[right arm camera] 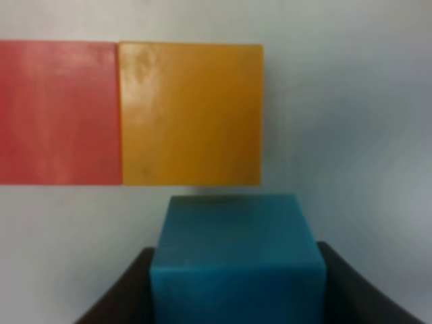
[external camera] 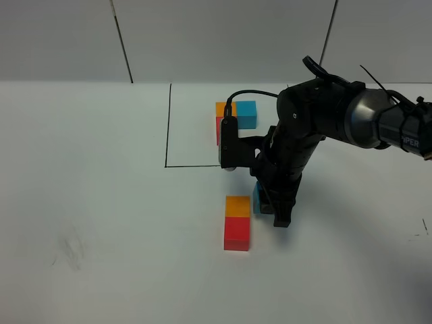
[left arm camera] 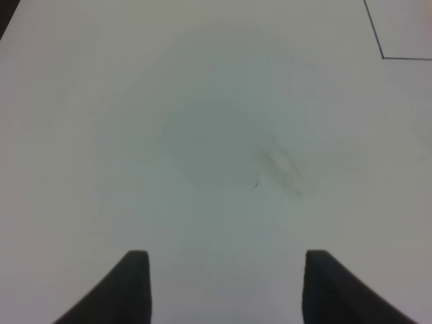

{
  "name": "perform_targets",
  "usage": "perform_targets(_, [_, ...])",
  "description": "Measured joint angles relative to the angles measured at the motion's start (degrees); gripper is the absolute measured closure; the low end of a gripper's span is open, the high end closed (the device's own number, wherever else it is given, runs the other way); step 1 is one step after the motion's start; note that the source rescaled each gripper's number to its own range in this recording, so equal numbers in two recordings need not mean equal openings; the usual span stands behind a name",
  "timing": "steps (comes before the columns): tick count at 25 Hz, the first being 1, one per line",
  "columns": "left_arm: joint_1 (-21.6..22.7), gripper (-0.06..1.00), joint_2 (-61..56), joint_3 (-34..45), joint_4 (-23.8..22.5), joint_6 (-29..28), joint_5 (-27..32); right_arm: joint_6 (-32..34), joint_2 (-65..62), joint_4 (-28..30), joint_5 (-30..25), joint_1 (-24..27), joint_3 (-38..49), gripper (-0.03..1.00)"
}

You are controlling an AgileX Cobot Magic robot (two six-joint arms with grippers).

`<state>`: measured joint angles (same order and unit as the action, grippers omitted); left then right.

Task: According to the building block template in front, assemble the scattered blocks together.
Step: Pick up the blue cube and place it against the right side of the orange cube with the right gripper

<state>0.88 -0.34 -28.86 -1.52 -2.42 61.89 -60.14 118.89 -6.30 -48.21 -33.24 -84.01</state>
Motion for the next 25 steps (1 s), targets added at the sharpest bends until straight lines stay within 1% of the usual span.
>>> perform_targets(13, [0.0, 0.37, 0.0, 0.0, 0.0, 0.0, 0.0, 0.0, 0.59, -0.3, -0.97, -0.05, 0.0, 0.51])
perform_targets(25, [0.0, 0.37, 0.0, 0.0, 0.0, 0.0, 0.0, 1.31, 1.69, -0.65, -0.93, -0.05, -0.04, 0.51])
